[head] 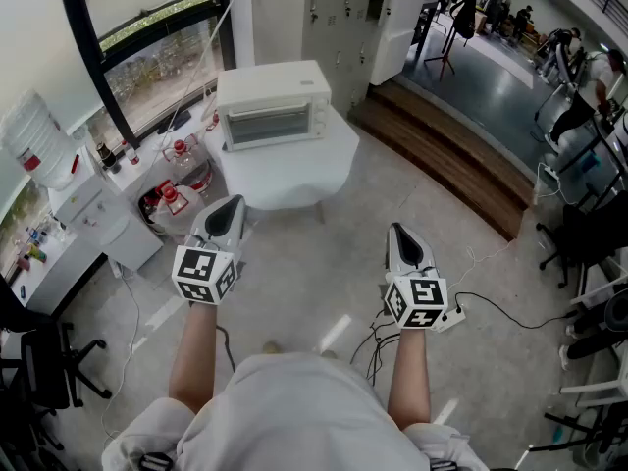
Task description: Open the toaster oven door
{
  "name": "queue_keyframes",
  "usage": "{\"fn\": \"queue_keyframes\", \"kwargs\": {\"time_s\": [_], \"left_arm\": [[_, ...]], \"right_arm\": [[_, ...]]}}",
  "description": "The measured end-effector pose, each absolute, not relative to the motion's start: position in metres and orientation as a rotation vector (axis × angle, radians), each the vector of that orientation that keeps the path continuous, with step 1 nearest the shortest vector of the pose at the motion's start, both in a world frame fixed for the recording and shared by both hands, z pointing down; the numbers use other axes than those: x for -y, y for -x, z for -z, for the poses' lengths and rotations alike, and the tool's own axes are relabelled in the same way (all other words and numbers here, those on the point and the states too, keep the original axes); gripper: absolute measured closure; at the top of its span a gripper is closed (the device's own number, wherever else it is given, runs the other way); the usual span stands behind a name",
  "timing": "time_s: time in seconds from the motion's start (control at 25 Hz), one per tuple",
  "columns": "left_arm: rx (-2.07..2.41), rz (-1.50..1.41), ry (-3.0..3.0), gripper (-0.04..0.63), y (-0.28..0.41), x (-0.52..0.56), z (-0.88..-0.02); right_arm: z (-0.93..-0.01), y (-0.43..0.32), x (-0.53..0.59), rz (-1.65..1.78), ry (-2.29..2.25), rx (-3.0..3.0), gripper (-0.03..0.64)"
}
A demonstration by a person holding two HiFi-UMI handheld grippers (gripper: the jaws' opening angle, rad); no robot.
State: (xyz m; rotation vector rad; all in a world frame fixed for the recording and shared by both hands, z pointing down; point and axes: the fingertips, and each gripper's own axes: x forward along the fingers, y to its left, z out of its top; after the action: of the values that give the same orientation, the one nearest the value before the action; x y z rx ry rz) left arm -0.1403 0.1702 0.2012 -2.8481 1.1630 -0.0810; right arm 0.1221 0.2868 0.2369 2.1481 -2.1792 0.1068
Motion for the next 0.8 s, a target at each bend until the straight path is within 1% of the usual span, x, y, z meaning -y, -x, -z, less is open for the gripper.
{"fn": "queue_keyframes", "kwargs": {"time_s": [0.8], "left_arm": [[-1.205,0.056,2.843,0.597,0.173,-0.131,-0.201]], "right_arm": [[-0.24,-0.09,-0.235,-0.097,-2.105,2.222,0.615]]}}
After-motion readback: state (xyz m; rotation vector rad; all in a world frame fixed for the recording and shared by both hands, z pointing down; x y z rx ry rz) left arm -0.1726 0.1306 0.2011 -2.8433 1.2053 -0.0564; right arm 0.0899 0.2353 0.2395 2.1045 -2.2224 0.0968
